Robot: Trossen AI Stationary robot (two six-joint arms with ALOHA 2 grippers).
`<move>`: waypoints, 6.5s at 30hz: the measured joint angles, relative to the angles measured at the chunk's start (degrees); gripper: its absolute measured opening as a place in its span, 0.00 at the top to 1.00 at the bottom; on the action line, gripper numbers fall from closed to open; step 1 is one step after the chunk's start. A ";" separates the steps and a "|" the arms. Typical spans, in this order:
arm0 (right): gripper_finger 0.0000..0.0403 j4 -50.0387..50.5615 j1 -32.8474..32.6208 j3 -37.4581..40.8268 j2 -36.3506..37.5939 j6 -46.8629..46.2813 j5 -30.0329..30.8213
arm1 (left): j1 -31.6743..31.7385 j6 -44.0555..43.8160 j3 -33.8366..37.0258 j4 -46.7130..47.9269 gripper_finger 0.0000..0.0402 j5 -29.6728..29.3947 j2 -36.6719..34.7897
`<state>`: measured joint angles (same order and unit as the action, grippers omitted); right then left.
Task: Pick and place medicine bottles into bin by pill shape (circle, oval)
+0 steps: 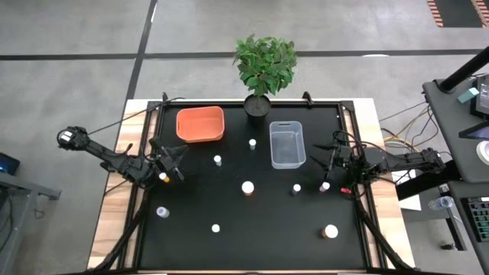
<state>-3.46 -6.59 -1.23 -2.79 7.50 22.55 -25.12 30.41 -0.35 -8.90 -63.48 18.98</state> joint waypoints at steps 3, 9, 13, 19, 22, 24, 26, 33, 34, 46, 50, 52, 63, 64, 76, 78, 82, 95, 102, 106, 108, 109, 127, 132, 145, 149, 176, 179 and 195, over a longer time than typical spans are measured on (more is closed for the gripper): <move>0.50 0.01 0.00 0.00 0.00 0.00 0.00 | -0.01 0.00 0.01 -0.01 0.94 0.00 0.01; 0.50 0.01 -0.02 0.00 0.00 -0.01 -0.01 | -0.02 0.00 0.01 -0.01 0.94 0.02 0.00; 0.50 0.02 0.00 0.00 0.00 -0.02 -0.02 | 0.00 0.00 0.01 -0.01 0.94 0.00 0.00; 0.50 0.01 0.00 0.00 0.00 -0.01 -0.01 | -0.01 0.00 0.00 -0.01 0.94 0.00 0.01; 0.50 0.00 0.00 0.00 0.00 0.00 0.00 | 0.00 0.00 0.01 -0.01 0.94 0.00 0.00; 0.50 0.00 0.00 0.00 0.00 0.00 -0.02 | 0.00 0.00 0.01 -0.01 0.94 0.00 0.00; 0.50 0.00 -0.01 0.00 0.00 -0.02 -0.01 | -0.01 0.00 0.00 -0.01 0.94 0.00 0.00; 0.50 0.01 -0.02 0.00 0.00 -0.01 -0.01 | 0.00 0.00 0.01 -0.01 0.94 0.00 0.00; 0.50 0.01 -0.02 0.00 0.00 0.00 0.00 | -0.02 0.00 -0.01 -0.01 0.94 0.00 0.00; 0.50 0.06 -0.02 0.00 0.00 -22.23 -1.44 | 0.00 0.24 0.01 -0.02 0.94 -0.06 0.00; 0.50 0.03 0.02 0.00 -0.02 -47.54 -0.78 | 0.02 0.38 0.01 -0.02 0.94 -0.21 0.00; 0.50 0.02 0.07 0.00 0.00 -48.71 0.24 | 0.02 0.39 0.01 -0.03 0.94 -0.28 0.00; 0.50 -0.25 0.04 0.00 0.04 -47.38 2.39 | 0.09 -6.47 0.01 -11.83 0.94 1.55 0.52; 0.50 -0.26 0.04 0.00 0.04 -47.37 2.61 | 0.09 -7.80 0.01 -15.76 0.94 3.09 0.60; 0.50 -0.68 0.35 0.00 -0.02 -33.40 9.79 | 0.11 -24.33 0.01 -36.16 0.94 10.78 0.85; 0.50 -0.63 0.37 0.00 -0.02 -33.02 11.07 | 0.11 -25.86 0.01 -36.16 0.94 10.78 0.96; 0.50 -0.19 0.37 0.00 -0.02 -33.13 13.12 | 0.11 -28.41 0.01 -36.06 0.94 10.80 1.79; 0.50 -11.25 0.35 0.00 -0.04 -36.62 5.51 | 0.11 -23.78 0.01 -37.43 0.94 10.75 2.57; 0.50 -15.06 0.35 0.00 -0.06 -33.40 5.52 | 0.14 -23.78 0.01 -37.43 0.94 10.75 2.52; 0.50 -15.63 0.35 -0.44 -0.75 -33.06 5.51 | 0.13 -23.74 0.01 -37.43 0.94 10.71 2.51; 0.50 -15.71 0.35 -1.34 -1.98 -32.92 5.51 | 0.15 -23.68 0.01 -37.40 0.94 10.55 2.58; 0.50 -15.68 0.35 -1.99 -2.86 -32.73 5.51 | 0.15 -23.65 0.01 -37.36 0.94 10.50 2.58; 0.50 16.17 0.20 -32.78 -30.41 -43.07 -1.10 | 0.15 -23.59 0.01 -37.25 0.94 9.91 2.69; 0.50 30.23 0.09 -42.79 -38.46 -52.20 -7.33 | 0.15 -23.58 0.01 -37.23 0.94 9.90 2.69; 0.50 68.94 -1.00 -61.49 -58.34 -72.99 -23.46 | 0.17 -23.67 0.01 -37.10 0.94 9.88 2.73; 0.50 77.53 -3.09 -62.28 -61.23 -77.35 -26.06 | 0.16 -23.69 0.01 -37.09 0.94 9.88 2.73; 0.50 68.01 -6.16 -43.78 -60.42 -88.67 -27.52 | 0.17 -23.71 0.01 -37.08 0.94 9.88 3.02; 0.50 67.78 -6.16 -43.78 -61.90 -88.59 -27.52 | 0.16 -23.71 0.01 -37.08 0.94 9.88 3.02; 0.51 66.96 -6.16 -43.75 -66.77 -85.46 -27.50 | 0.15 -23.71 0.01 -37.07 0.94 9.88 3.02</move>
<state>63.49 -12.75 -44.99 -69.56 -77.95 -4.95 -24.97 6.70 -0.34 -45.97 -53.60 22.00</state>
